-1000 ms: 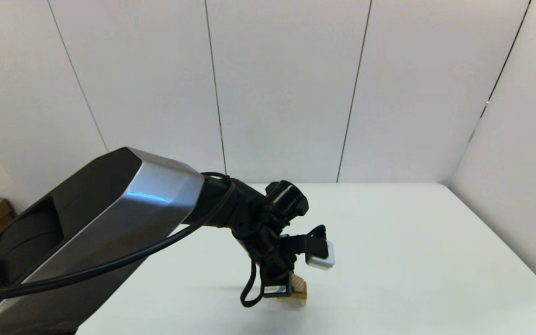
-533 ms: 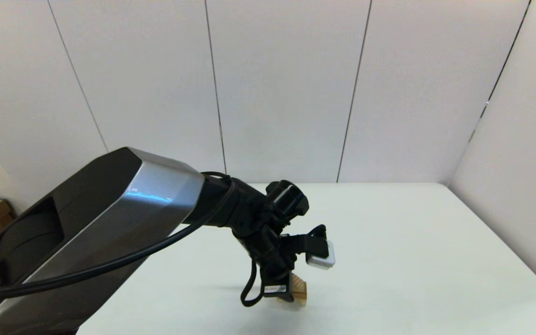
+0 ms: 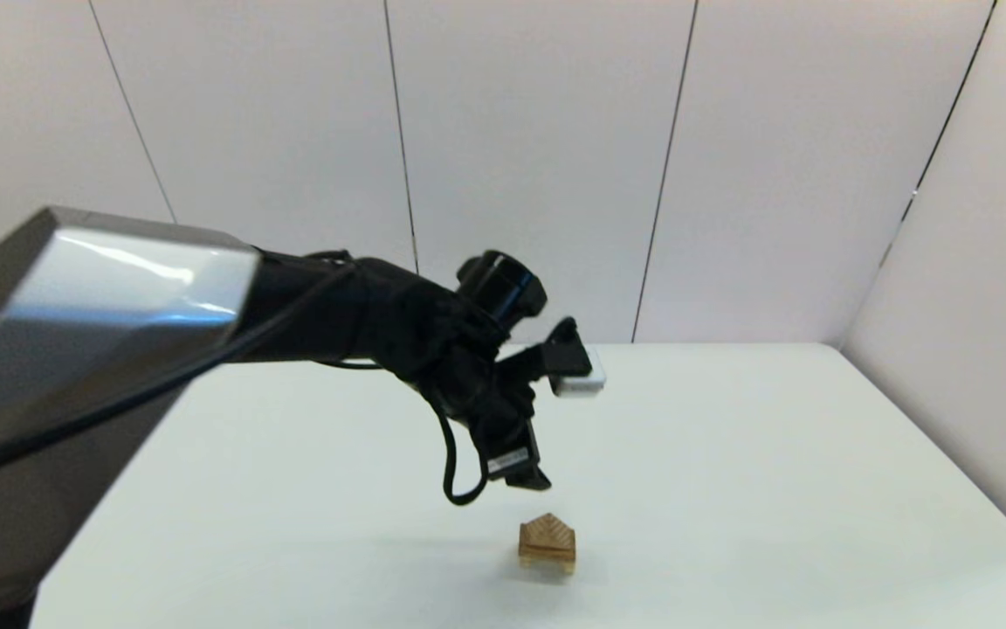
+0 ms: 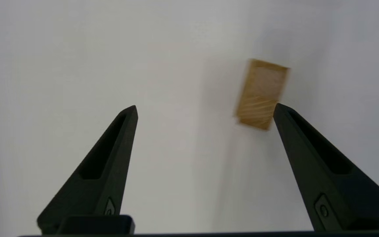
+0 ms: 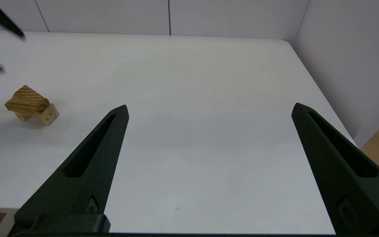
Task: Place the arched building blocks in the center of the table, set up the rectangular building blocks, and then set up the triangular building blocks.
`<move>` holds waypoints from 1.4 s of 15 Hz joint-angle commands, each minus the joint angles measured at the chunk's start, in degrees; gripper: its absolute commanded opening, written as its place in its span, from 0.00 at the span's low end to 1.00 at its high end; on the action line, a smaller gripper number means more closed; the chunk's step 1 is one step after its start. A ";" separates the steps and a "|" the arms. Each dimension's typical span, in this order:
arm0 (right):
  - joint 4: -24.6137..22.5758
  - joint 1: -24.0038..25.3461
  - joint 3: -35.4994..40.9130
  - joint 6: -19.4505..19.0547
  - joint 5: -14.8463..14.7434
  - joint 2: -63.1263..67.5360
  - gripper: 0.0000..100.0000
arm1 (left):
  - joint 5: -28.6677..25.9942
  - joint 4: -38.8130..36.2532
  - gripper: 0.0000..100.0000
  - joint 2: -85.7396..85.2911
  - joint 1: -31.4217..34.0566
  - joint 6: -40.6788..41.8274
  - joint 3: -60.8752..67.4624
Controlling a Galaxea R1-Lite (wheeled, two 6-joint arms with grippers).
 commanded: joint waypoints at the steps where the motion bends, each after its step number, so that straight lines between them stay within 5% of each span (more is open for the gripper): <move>1: 0.04 0.01 0.00 -0.03 0.02 -0.11 1.00 | 8.63 0.37 1.00 -20.55 10.64 -9.42 0.84; 5: 0.04 -0.08 0.00 -0.03 0.02 -0.11 1.00 | 17.16 0.02 1.00 -38.39 20.66 -16.80 9.01; 9: 0.04 -0.08 0.00 -0.03 0.02 -0.11 1.00 | 18.13 -4.91 1.00 -57.64 33.40 -16.98 25.18; 15: 0.04 0.01 0.00 -0.03 0.02 -0.11 1.00 | 18.13 -20.29 1.00 -82.34 42.81 -16.89 54.54; 21: 0.04 0.01 0.00 -0.03 0.02 -0.11 1.00 | 17.69 -22.04 1.00 -100.62 44.56 -16.71 67.37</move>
